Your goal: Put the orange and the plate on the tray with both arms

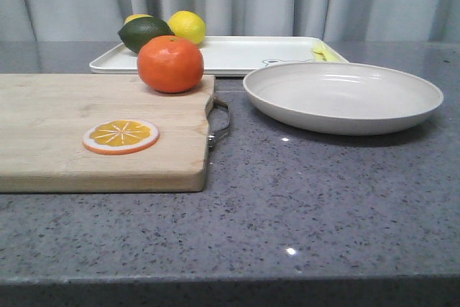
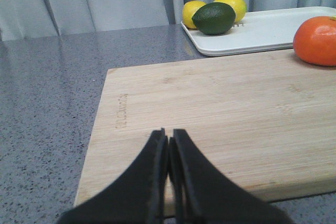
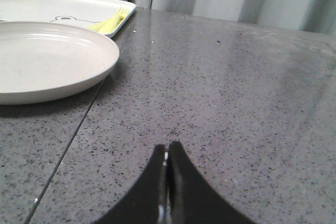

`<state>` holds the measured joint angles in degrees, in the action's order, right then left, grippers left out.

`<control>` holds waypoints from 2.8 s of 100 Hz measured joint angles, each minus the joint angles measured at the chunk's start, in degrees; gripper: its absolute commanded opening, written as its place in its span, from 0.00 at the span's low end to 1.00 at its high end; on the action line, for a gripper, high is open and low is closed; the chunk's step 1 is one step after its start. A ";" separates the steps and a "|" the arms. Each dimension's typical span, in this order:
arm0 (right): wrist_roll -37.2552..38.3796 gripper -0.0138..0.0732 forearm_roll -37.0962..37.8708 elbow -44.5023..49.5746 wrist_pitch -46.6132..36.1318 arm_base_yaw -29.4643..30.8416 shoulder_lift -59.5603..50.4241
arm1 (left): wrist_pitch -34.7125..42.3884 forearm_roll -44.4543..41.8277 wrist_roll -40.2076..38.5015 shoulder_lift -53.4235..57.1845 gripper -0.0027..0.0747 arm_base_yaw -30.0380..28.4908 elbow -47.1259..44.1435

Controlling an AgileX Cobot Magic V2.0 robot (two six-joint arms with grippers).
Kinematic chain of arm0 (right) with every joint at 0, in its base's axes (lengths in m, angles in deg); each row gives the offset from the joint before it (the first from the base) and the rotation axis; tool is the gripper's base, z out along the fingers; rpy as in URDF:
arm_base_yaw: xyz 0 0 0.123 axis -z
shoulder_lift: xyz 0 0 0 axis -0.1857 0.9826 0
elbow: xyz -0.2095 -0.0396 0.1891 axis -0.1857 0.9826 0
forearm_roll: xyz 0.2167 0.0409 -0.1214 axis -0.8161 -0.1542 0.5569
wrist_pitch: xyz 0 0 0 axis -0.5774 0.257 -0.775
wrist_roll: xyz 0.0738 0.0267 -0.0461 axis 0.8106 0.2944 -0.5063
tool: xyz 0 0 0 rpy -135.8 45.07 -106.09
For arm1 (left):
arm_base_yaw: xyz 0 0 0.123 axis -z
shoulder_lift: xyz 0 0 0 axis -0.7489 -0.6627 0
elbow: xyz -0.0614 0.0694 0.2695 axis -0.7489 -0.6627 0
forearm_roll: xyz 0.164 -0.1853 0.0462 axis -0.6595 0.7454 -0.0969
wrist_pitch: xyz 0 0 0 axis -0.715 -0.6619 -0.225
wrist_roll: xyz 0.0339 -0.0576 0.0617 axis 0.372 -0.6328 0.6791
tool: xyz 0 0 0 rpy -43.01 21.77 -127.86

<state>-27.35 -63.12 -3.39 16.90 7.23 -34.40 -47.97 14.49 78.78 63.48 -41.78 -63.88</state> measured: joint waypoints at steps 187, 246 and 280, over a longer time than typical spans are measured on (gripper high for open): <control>-0.47 0.04 -11.25 -42.61 41.91 0.00 24.37 | -34.77 11.72 4.00 -19.35 0.01 0.00 38.75; -0.47 0.12 -12.56 -42.88 42.47 0.00 26.45 | -37.58 16.37 4.14 -22.04 0.11 0.00 41.54; -0.47 0.65 -12.56 -42.88 40.00 0.00 26.45 | -36.60 16.37 6.53 -22.04 0.77 0.00 41.54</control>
<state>-27.82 -75.68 -46.27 56.91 7.23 -7.95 -84.57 30.85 85.31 41.44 -41.78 -22.34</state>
